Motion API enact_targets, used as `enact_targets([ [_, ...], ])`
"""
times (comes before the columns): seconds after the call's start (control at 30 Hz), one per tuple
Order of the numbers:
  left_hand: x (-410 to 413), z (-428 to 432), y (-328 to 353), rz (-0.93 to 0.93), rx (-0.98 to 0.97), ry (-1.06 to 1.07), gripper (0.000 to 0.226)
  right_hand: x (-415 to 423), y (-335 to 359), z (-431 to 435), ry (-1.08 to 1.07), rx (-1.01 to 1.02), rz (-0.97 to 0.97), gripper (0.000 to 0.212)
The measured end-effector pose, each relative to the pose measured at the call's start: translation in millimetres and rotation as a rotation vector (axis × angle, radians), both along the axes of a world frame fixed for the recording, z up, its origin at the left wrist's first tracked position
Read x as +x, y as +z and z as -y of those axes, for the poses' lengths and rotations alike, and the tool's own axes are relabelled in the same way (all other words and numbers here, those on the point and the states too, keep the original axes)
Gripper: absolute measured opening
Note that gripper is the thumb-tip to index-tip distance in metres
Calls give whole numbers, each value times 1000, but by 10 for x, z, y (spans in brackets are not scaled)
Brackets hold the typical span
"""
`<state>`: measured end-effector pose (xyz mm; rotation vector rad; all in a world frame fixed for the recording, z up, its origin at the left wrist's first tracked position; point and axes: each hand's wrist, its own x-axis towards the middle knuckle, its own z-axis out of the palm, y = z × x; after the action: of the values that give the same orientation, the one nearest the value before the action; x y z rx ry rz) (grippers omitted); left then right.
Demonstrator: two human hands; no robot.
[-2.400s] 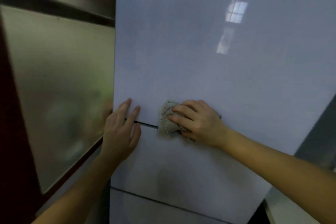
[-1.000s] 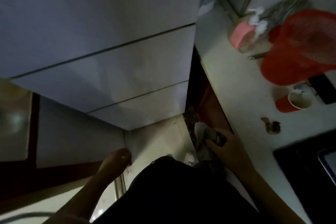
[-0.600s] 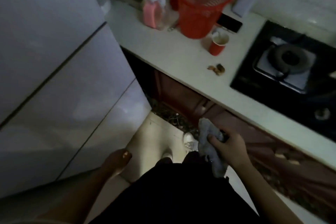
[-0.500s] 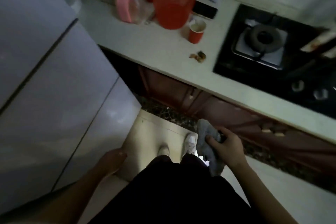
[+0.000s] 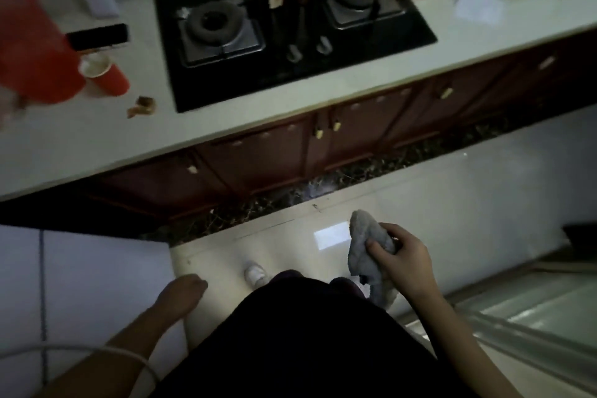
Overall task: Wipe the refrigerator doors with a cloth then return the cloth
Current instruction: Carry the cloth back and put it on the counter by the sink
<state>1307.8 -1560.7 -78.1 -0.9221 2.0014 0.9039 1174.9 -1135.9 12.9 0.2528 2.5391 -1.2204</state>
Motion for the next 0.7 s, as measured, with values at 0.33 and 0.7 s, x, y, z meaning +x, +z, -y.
enact_targets([
  [0.33,-1173,-1429,176,-81,24,-300,32,260,-241,-1547,-341,-66,56,26],
  [0.7,-2936,-2446,10,17,-34,-542,28,-157,-394,-2451,-726,-56,116,21],
])
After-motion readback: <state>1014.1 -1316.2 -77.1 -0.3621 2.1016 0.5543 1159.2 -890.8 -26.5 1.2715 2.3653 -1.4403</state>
